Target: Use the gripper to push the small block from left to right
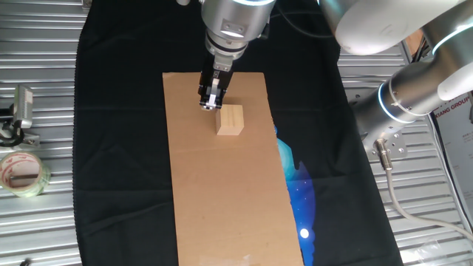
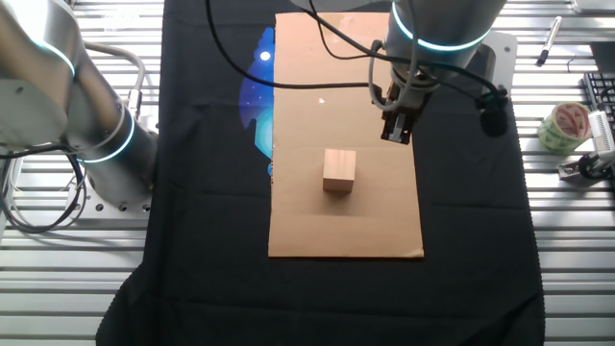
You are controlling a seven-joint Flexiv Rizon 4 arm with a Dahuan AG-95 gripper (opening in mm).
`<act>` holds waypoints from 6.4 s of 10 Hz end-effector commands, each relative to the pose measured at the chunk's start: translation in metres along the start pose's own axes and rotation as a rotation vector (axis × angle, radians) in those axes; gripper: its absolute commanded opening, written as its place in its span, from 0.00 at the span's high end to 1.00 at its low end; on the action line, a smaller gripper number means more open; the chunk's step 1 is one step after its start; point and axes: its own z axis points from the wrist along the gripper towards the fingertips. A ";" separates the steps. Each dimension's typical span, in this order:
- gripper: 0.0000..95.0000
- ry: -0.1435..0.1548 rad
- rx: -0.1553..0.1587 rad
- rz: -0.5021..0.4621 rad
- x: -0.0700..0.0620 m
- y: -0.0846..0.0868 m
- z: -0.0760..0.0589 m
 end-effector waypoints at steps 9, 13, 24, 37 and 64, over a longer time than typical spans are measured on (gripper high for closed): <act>1.00 -0.006 0.009 0.000 0.000 0.000 0.000; 1.00 -0.006 0.010 0.000 0.000 0.000 0.000; 1.00 -0.012 0.003 0.000 0.000 0.000 0.000; 1.00 0.043 -0.061 -0.090 0.000 0.000 0.000; 1.00 0.127 0.054 -0.012 0.000 0.000 0.000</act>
